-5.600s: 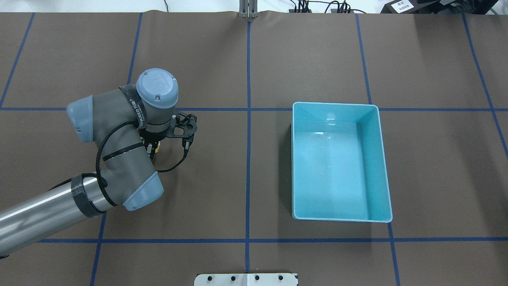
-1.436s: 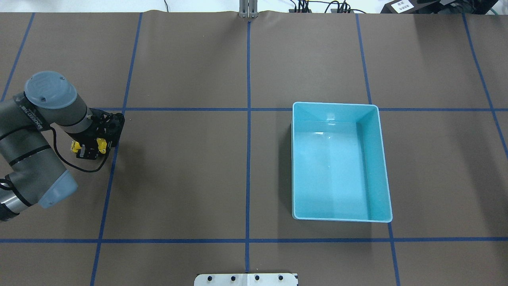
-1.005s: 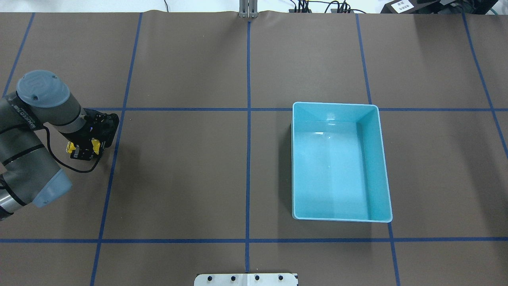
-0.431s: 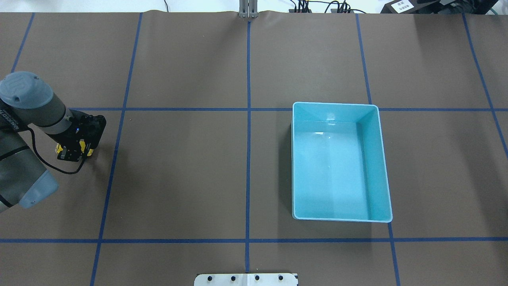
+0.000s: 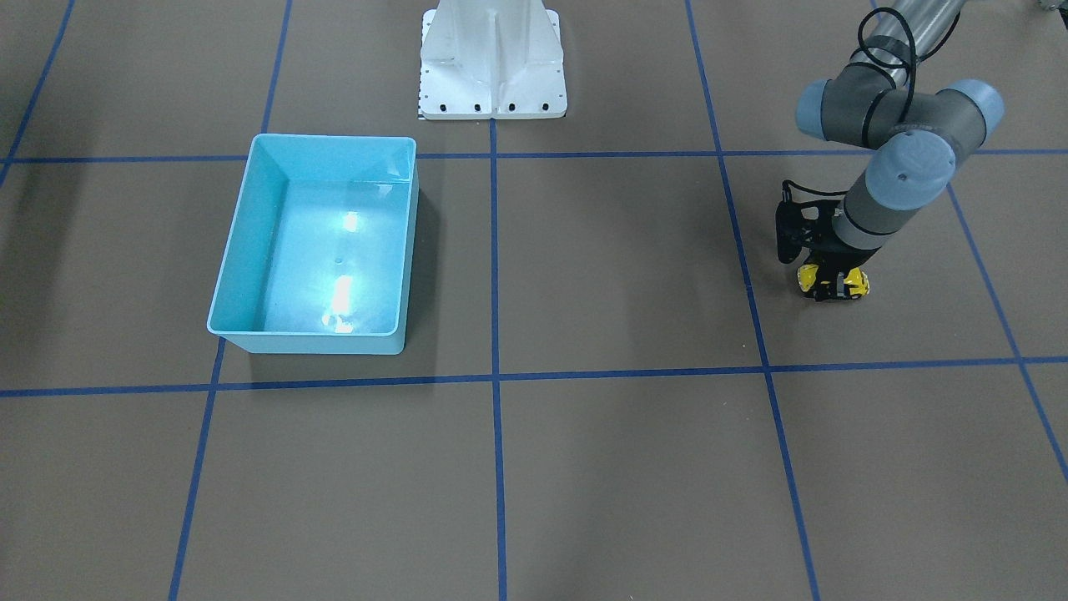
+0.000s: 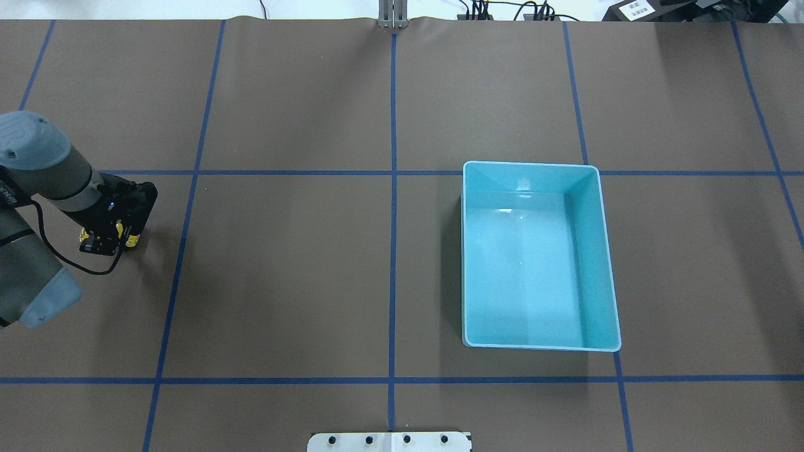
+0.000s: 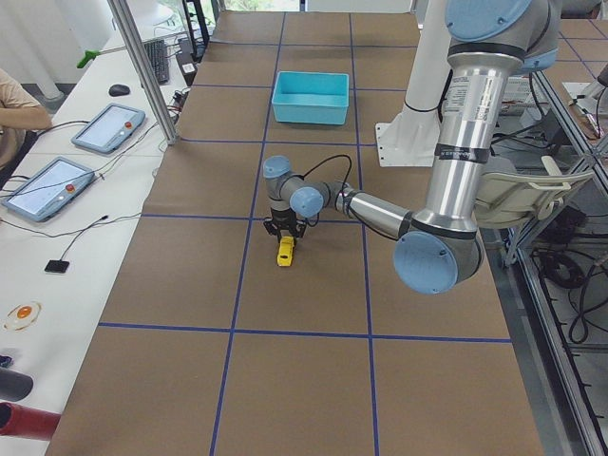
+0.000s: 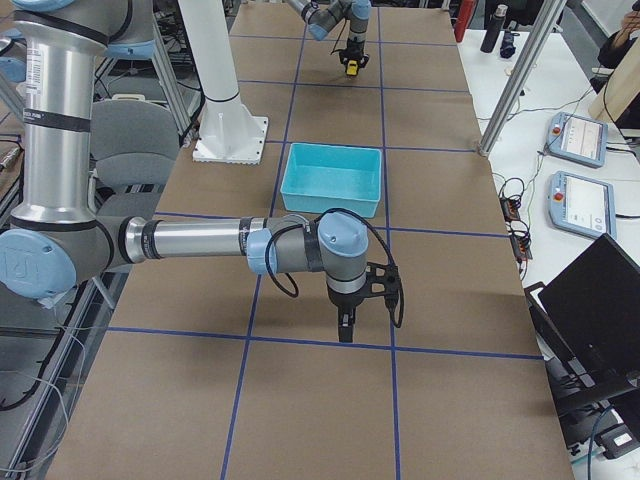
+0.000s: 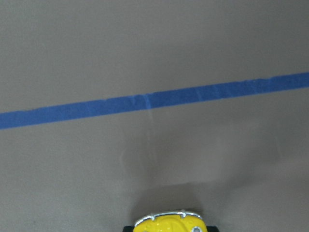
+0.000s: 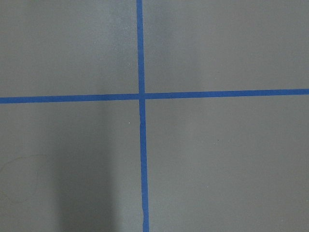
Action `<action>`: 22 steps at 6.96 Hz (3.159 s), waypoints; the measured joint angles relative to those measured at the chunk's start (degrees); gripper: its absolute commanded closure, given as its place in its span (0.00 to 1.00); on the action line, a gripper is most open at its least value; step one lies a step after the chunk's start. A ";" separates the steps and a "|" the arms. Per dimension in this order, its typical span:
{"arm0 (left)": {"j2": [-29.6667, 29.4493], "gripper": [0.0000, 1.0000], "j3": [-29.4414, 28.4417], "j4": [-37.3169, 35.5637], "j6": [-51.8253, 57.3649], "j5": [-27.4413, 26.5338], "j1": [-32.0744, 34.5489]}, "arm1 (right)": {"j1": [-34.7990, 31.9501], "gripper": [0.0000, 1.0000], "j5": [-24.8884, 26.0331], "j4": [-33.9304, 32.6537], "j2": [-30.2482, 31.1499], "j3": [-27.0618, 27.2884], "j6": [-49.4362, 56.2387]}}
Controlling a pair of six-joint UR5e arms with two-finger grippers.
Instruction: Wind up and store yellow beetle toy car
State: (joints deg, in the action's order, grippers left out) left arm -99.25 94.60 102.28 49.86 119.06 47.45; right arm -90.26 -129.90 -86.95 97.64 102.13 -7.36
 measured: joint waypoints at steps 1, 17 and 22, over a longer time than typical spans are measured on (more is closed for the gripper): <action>0.54 1.00 -0.05 0.54 0.42 0.11 0.23 | 0.00 0.00 0.00 -0.01 0.00 0.00 0.02; 2.25 0.00 -1.77 3.35 2.87 1.55 2.47 | 0.00 0.00 0.00 0.02 0.00 -0.01 -0.02; 1.54 0.00 -1.92 2.63 -7.35 1.47 7.84 | 0.92 0.00 0.91 -0.64 -1.47 0.92 0.01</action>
State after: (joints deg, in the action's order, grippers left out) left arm -97.70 92.68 104.91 42.51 120.53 55.29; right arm -89.35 -128.99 -87.58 96.18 103.05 -7.35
